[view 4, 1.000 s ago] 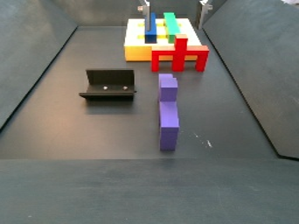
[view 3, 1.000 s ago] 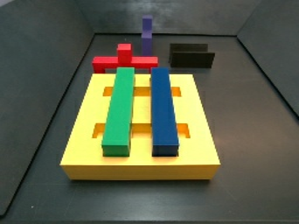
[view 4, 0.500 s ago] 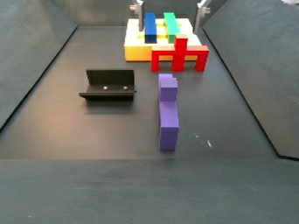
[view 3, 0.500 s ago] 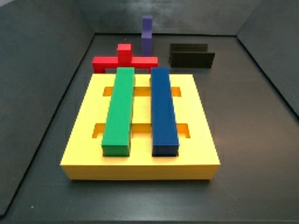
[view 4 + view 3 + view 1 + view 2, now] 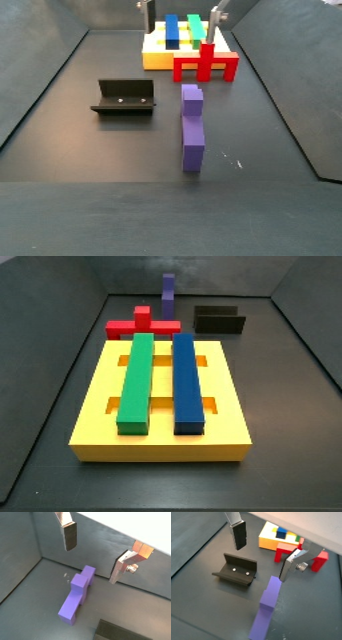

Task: Pick up the purple object. Move up. Move to above the board. Insert the purple object.
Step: Pick up the purple object.

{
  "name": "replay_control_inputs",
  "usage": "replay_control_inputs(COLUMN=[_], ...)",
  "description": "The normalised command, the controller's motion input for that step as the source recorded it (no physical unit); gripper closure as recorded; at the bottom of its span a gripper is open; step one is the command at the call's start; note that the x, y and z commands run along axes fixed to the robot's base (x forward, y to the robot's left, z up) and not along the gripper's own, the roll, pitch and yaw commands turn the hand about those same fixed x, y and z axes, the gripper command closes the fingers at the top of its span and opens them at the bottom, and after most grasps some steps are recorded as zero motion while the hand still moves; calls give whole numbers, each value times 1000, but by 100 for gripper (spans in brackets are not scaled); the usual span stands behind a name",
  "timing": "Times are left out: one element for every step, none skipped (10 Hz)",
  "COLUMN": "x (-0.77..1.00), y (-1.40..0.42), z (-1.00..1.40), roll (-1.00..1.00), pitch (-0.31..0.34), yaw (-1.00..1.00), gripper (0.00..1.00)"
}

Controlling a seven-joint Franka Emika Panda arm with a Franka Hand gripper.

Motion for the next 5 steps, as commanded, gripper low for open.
replay_control_inputs(x=[206, 186, 177, 171, 169], y=[74, 66, 54, 51, 51], z=[0, 0, 0, 0, 0], roll=[-49, -43, -49, -44, -40], pitch=[0, 0, 0, 0, 0], yaw=[-914, -926, -929, -934, -937], gripper=[0, 0, 0, 0, 0])
